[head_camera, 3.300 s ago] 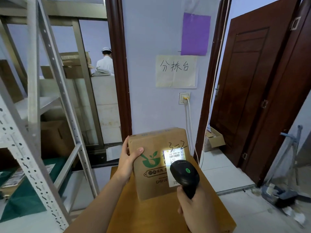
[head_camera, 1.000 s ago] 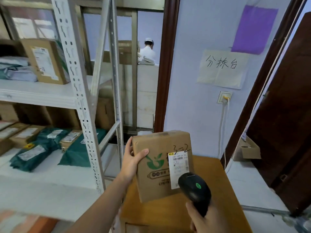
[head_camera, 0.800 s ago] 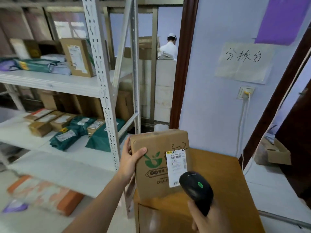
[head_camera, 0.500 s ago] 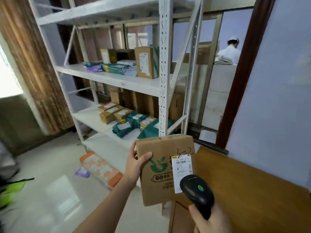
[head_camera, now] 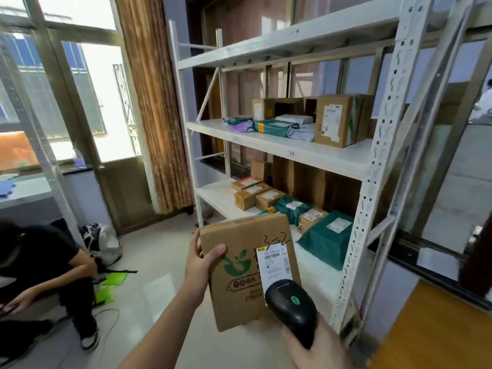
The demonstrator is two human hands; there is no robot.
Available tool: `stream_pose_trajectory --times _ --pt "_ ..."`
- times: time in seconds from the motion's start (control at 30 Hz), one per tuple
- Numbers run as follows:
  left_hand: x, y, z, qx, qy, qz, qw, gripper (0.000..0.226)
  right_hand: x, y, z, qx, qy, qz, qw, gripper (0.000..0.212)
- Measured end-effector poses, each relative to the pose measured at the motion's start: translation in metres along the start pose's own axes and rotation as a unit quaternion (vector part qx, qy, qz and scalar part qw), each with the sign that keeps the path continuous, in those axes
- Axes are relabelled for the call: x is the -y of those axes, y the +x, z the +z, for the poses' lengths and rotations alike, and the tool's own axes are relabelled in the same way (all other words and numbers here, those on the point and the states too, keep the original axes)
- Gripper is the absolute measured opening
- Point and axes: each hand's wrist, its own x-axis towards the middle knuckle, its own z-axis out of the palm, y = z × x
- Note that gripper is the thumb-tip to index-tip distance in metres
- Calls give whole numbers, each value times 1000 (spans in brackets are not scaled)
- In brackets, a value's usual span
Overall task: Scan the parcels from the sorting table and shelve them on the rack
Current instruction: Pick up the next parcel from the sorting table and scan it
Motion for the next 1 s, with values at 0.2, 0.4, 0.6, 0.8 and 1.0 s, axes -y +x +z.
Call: stream_pose_trajectory --times 0.2,0.4,0.6,0.8,1.0 --pt "-8 48 -63 -30 7 1 1000 124 29 49 41 31 11 9 999 26" --pt "-10 100 -105 -54 -7 -2 999 122 58 103 76 42 2 -1 999 18" --pt "-15 176 -118 -68 -3 11 998 116 75 178 110 59 1 -18 998 11" --pt "-17 266 -129 -94 -7 24 995 103 90 268 139 103 3 -40 994 7" --pt "-24 338 -153 -132 -23 28 991 95 116 357 176 157 -26 -42 986 7"
